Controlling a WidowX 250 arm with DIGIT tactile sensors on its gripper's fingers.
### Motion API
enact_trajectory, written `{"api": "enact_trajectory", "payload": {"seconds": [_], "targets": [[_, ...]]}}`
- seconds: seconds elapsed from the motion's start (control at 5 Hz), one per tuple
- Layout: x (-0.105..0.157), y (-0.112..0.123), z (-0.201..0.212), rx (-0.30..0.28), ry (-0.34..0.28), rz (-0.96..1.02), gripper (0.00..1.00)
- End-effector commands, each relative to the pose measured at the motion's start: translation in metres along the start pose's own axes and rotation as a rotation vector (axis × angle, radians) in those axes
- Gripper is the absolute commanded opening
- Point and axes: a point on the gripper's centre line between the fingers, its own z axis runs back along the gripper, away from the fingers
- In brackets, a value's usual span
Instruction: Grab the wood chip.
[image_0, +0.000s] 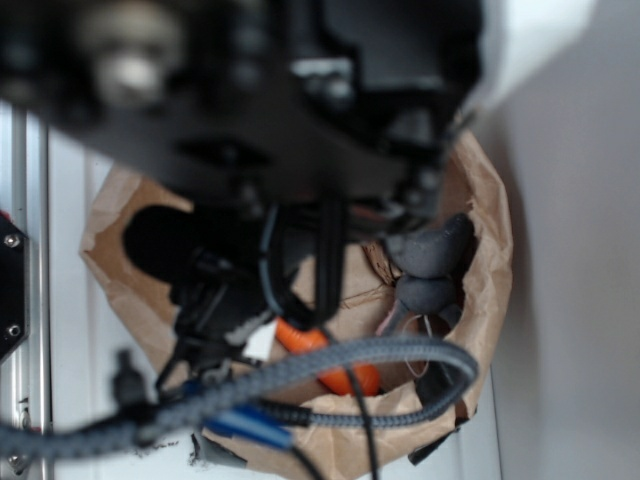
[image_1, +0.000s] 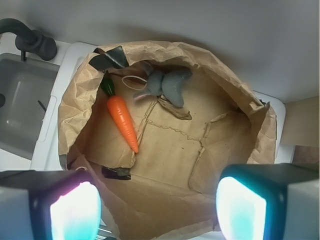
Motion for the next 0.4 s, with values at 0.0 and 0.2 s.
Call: {"api": "enact_trajectory", "payload": {"seconds": [0.0,0.2], "targets": [[0.010,-0.004,-0.038,0.086,-0.107,-0.198,1.00],[0.009,0.002,-0.089,0.130,-0.090,-0.256,1.00]]}}
